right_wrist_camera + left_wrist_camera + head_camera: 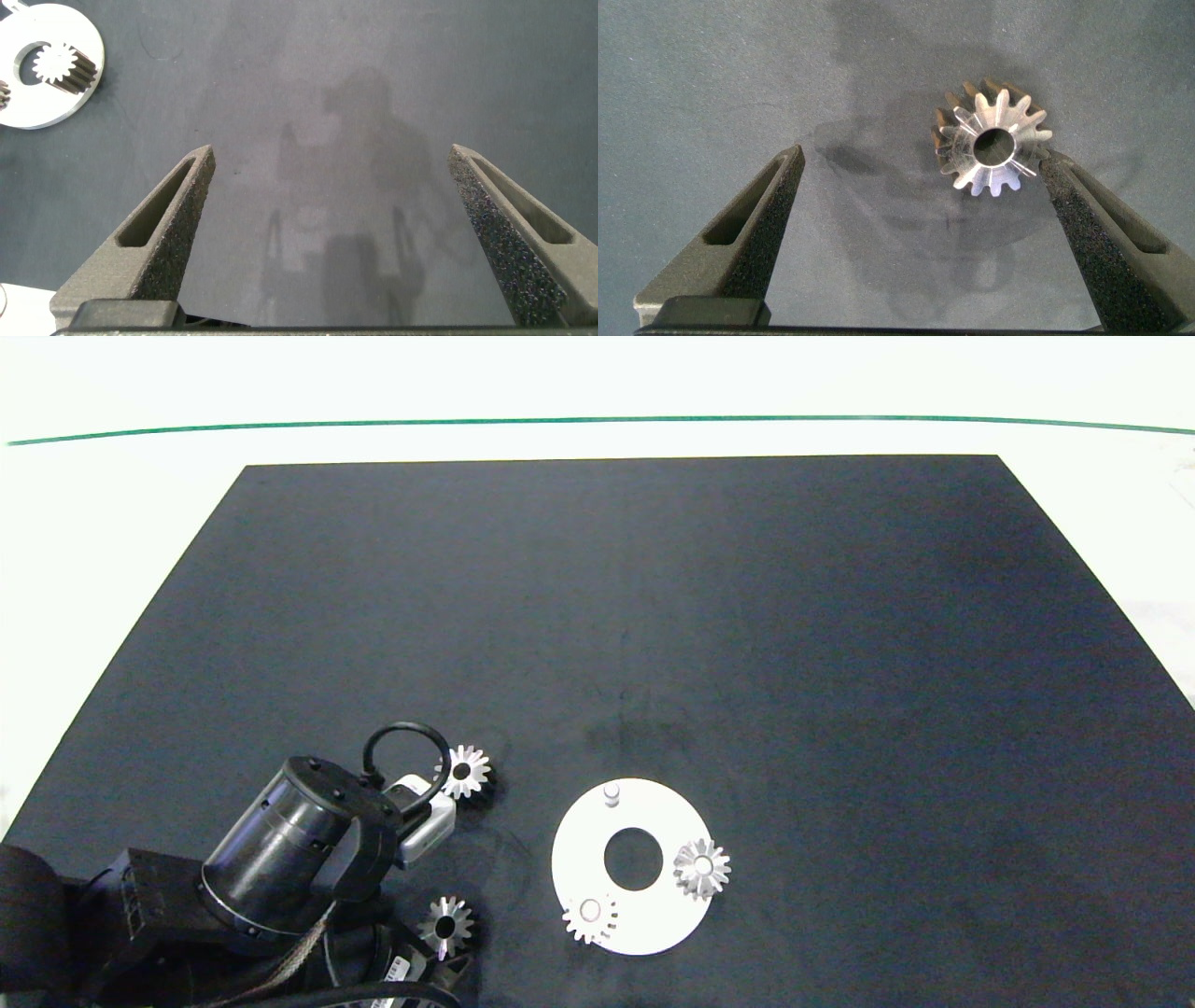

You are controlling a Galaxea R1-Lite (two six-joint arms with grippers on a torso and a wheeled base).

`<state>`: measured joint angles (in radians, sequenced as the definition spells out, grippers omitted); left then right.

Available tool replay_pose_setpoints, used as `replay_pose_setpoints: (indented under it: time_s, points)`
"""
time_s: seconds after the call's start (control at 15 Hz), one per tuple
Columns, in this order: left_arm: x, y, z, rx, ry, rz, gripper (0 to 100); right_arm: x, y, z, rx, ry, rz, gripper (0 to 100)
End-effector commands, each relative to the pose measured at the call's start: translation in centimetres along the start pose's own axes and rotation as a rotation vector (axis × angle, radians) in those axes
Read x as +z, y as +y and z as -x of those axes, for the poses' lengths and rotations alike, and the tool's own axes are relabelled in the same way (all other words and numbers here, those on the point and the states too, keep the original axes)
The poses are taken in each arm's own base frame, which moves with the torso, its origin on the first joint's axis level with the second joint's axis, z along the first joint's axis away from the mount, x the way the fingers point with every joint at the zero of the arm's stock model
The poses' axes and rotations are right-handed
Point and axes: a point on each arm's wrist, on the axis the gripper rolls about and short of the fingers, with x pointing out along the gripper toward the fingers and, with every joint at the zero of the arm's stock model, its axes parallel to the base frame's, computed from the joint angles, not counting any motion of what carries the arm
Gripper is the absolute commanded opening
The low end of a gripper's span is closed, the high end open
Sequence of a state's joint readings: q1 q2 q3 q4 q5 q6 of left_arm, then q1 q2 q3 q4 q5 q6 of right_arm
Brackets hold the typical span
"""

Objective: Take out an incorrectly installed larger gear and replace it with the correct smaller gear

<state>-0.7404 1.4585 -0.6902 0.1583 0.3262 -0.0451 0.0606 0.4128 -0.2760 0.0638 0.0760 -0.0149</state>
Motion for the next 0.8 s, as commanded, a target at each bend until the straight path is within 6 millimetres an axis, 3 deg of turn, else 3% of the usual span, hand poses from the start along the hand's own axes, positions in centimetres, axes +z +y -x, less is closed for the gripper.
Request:
replay_pose_setpoints:
  time_s: [0.07,0.8]
  points:
    - [-0.13,-0.07,-0.20,0.002,0.003,0.000,98,0.00,0.00,-0.02,0.001,0.002,0.000,100]
    - [-0.36,-0.35,-0.48,-0.002,0.011,-0.011,75,-0.12,0.00,-0.06,0.002,0.006,0.000,100]
